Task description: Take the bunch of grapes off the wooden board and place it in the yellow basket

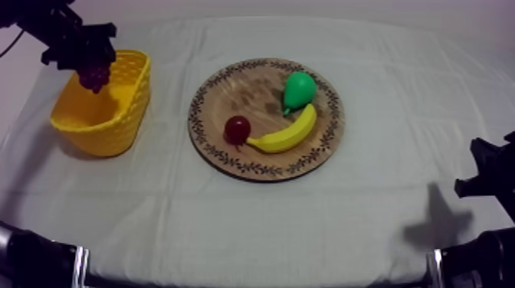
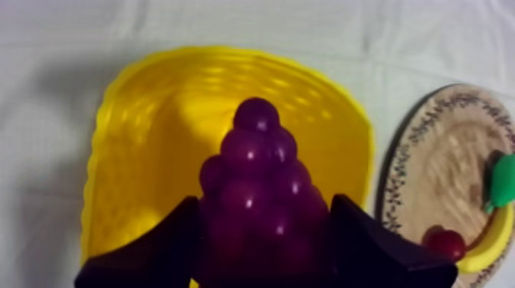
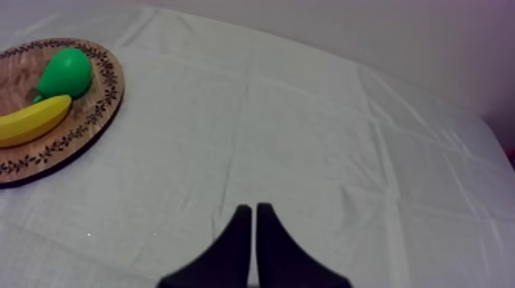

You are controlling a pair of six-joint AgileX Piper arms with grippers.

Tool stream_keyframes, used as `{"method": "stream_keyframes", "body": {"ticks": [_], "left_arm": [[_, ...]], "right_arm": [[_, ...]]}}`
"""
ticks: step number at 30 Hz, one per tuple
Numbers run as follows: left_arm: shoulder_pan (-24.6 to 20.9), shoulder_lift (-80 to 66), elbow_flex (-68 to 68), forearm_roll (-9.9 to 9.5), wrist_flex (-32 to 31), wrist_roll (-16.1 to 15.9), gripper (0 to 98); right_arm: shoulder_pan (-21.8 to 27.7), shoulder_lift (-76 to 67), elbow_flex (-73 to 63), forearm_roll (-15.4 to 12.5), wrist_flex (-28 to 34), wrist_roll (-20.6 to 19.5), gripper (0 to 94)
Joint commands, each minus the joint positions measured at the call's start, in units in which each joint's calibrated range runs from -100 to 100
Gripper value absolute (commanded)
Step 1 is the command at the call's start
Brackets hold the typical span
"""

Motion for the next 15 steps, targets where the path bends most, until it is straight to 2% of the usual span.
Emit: {"method": "stream_keyframes", "body": {"ticks": [1,15], "left_arm": [[-0.2,2.0,0.7,0.02,-1.0,-0.2,53.7],[0.0,14.4,1.5,0.21,-6.5,-1.9,53.7]], "right_arm": [[0.0,0.0,0.0,0.0,0.0,0.0,0.5],[0.0,0.0,0.0,0.0,0.0,0.0,0.5]]}}
